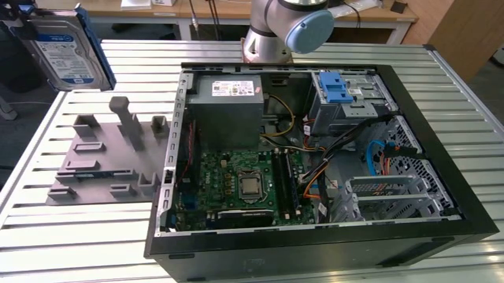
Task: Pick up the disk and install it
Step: 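Pick up the disk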
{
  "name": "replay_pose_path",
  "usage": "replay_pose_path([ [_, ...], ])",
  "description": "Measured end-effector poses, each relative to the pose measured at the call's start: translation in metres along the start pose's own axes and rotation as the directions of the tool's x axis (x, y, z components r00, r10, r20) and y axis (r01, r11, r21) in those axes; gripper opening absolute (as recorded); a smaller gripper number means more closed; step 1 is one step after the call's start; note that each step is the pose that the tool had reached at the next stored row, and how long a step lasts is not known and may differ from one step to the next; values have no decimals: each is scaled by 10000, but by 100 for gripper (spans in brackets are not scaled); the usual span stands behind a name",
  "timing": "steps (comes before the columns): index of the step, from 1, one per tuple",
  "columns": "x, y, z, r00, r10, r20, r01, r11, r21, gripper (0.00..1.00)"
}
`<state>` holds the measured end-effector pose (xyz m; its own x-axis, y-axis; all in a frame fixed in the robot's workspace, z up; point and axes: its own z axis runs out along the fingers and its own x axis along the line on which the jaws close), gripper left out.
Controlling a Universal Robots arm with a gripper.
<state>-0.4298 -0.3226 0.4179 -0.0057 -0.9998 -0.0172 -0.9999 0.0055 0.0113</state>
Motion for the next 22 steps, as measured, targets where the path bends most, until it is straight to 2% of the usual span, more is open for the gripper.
replay_pose_path([
  [22, -6, 6, -334, 10000, 1, 0, -1, 10000, 0, 37],
])
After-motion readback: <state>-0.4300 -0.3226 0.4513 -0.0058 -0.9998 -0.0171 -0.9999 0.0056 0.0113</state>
